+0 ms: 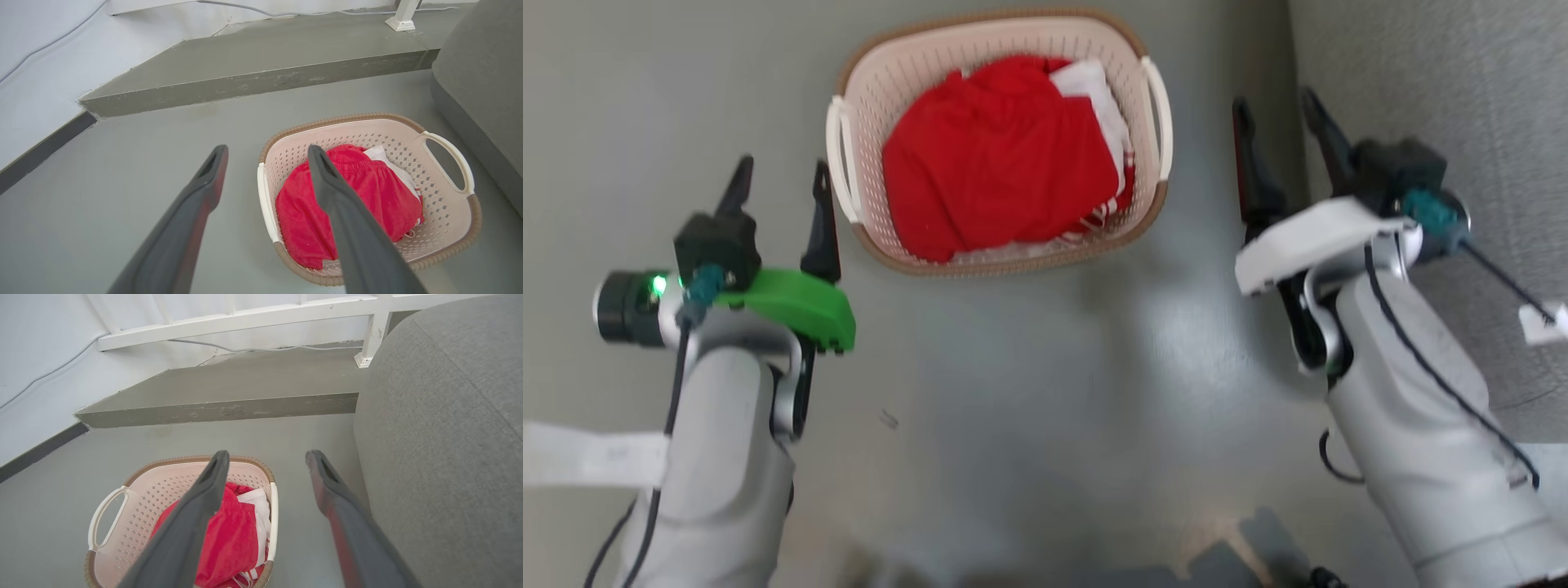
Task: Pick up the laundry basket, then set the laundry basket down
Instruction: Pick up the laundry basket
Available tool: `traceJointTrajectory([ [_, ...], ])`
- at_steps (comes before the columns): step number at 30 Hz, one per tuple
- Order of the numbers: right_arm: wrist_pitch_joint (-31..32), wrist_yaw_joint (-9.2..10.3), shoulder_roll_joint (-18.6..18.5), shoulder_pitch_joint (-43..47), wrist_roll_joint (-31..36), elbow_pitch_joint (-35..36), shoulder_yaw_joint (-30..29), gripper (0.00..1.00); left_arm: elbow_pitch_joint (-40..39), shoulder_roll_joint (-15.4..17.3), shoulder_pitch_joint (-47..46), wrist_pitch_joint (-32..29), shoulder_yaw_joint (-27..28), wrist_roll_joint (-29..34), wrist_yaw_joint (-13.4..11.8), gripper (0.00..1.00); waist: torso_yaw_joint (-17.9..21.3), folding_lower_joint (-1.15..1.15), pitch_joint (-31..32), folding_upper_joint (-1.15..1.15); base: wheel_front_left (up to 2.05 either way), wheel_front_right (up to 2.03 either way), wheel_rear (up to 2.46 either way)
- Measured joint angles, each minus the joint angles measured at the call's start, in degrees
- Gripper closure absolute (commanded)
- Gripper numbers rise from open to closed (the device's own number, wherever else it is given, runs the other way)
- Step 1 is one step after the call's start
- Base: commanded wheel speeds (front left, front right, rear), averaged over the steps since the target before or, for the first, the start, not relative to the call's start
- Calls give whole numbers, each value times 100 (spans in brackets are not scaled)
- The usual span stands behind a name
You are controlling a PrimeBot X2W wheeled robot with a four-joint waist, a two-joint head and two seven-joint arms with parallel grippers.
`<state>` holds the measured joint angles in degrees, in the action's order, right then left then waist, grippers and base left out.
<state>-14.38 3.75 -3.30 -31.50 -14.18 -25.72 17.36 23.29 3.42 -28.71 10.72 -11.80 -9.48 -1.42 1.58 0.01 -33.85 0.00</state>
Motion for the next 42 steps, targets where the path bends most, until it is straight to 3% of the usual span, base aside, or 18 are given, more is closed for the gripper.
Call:
traceJointTrajectory([
  [22,343,-30,-36,-2206,-230,-1348,131,0,1284,-127,-2074,-312,199,-250,-11,0,-162,-1,-1720,0,0,0,0],
  [31,331,-31,-51,-2473,-379,-1930,247,0,1863,-171,-2404,-250,71,-249,23,0,-227,0,-2264,0,0,0,0],
  [42,324,-70,-55,-2850,-721,-2364,505,0,2377,-211,-2794,-152,-29,-238,124,0,-268,-1,-2465,0,0,0,0],
])
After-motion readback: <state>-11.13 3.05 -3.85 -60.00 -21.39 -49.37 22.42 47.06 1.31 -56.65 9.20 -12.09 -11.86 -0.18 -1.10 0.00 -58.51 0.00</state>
